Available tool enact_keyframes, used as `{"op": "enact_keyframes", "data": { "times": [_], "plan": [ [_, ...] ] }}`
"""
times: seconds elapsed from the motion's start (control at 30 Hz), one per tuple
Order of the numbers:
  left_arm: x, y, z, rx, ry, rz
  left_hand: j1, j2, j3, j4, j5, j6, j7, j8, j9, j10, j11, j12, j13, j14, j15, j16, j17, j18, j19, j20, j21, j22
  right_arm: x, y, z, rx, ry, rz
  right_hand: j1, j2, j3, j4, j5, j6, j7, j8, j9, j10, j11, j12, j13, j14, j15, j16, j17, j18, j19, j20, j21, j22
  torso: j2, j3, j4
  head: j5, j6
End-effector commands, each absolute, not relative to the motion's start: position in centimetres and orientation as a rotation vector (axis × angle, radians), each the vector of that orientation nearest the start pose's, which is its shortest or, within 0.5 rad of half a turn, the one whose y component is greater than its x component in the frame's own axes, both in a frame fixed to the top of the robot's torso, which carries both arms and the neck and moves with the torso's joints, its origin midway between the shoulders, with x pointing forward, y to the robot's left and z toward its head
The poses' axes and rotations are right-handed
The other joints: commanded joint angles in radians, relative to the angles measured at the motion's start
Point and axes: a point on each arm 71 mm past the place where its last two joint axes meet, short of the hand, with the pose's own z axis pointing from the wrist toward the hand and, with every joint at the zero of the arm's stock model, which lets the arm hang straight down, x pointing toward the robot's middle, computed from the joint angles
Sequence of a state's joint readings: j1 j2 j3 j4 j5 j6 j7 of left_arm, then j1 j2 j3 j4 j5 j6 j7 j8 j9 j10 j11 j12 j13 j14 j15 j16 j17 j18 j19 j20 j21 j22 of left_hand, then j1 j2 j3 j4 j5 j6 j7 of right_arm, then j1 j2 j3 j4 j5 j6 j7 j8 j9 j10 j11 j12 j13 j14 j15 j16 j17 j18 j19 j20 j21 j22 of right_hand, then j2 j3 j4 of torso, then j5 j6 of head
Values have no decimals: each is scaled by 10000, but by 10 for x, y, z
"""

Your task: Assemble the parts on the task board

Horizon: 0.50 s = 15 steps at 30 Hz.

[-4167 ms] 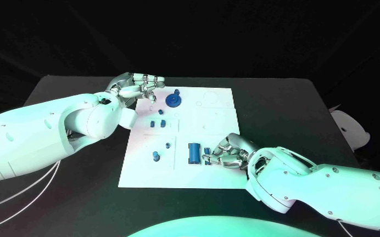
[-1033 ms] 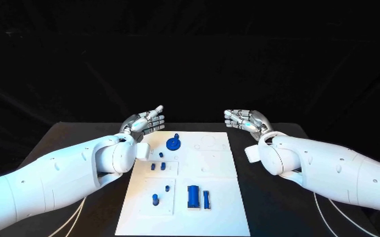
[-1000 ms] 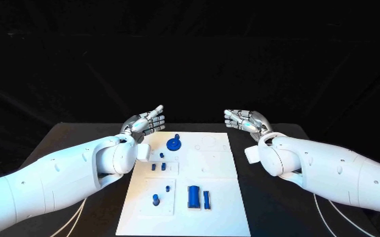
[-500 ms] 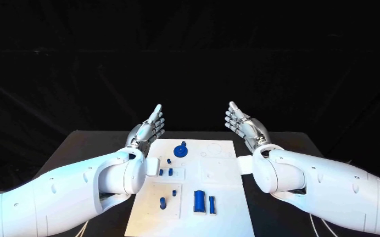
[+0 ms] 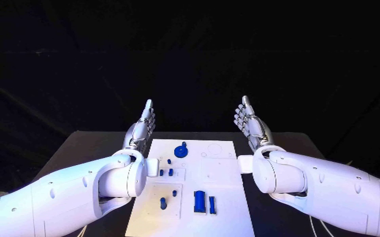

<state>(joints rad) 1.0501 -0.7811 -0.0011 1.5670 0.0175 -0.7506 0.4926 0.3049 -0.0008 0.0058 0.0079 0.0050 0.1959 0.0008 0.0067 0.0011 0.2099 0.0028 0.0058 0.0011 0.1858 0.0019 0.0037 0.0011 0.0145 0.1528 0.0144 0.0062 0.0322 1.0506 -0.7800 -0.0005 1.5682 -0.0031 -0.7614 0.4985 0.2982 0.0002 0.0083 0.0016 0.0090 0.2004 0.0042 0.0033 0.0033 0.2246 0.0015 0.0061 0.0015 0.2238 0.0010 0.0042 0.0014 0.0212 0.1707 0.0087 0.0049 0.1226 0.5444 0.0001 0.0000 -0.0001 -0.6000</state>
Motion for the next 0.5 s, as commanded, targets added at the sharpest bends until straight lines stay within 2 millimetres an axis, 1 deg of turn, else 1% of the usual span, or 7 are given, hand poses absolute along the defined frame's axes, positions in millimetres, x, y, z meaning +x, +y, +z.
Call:
{"op": "enact_keyframes", "data": {
  "times": [0.03, 0.17, 0.2, 0.37, 0.4, 0.5],
  "plan": [
    [462, 192, -224, -12089, 12178, -12289, -973, 8, -58, -79, -50, -623, -8, -67, -11, -668, -28, -58, -11, -593, -19, -37, -11, -145, -490, -144, -62, -322, 462, -192, -224, 12089, 12178, 12289, -955, -2, -83, -16, -90, -639, -42, -33, -33, -711, -15, -61, -15, -718, -10, -42, -14, -212, -541, -87, -49, -391, -2, -1, 0, 1, 0],
    [462, 192, -224, -12089, 12178, -12289, -1281, 8, -58, -79, -50, -826, -8, -67, -11, -882, -28, -58, -11, -781, -19, -37, -11, -145, -625, -144, -62, -322, 462, -192, -224, 12089, 12178, 12289, -1259, -2, -83, -16, -90, -848, -42, -33, -33, -949, -15, -61, -15, -949, -10, -42, -14, -212, -710, -87, -49, -519, -2, -1, 0, 1, 0],
    [462, 192, -224, -12089, 12178, -12289, -1359, 8, -58, -79, -50, -871, -8, -67, -11, -936, -28, -58, -11, -830, -19, -37, -11, -145, -678, -144, -62, -322, 462, -192, -224, 12089, 12178, 12289, -1328, -2, -83, -16, -90, -895, -42, -33, -33, -1000, -15, -61, -15, -1001, -10, -42, -14, -212, -762, -87, -49, -1226, -2, -1, 0, 1, 0],
    [462, 192, -224, -12089, 12178, -12289, -1660, 8, -58, -79, -50, -1044, -8, -67, -11, -1145, -28, -58, -11, -1004, -19, -37, -11, -145, -788, -144, -62, -322, 462, -192, -224, 12089, 12178, 12289, -1626, -2, -83, -16, -90, -1083, -42, -33, -33, -1224, -15, -61, -15, -1229, -10, -42, -14, -212, -911, -87, -49, -1226, -2, -1, 0, 1, 0],
    [462, 192, -224, -12089, 12178, -12289, -1715, 8, -58, -79, -50, -1091, -8, -67, -11, -1166, -28, -58, -11, -1029, -19, -37, -11, -145, -1528, -144, -62, -322, 462, -192, -224, 12089, 12178, 12289, -1676, -2, -83, -16, -90, -1125, -42, -33, -33, -1263, -15, -61, -15, -1261, -10, -42, -14, -212, -927, -87, -49, -1226, -2, -1, 0, 1, 0],
    [462, 192, -224, -12089, 12178, -12289, -1852, 8, -58, -79, -50, -1162, -8, -67, -11, -1267, -28, -58, -11, -1106, -19, -37, -11, -145, -1528, -144, -62, -322, 462, -192, -224, 12089, 12178, 12289, -1786, -2, -83, -16, -90, -1200, -42, -33, -33, -1350, -15, -61, -15, -1342, -10, -42, -14, -212, -995, -87, -49, -1226, -2, -1, 0, 1, 0]
  ]
}}
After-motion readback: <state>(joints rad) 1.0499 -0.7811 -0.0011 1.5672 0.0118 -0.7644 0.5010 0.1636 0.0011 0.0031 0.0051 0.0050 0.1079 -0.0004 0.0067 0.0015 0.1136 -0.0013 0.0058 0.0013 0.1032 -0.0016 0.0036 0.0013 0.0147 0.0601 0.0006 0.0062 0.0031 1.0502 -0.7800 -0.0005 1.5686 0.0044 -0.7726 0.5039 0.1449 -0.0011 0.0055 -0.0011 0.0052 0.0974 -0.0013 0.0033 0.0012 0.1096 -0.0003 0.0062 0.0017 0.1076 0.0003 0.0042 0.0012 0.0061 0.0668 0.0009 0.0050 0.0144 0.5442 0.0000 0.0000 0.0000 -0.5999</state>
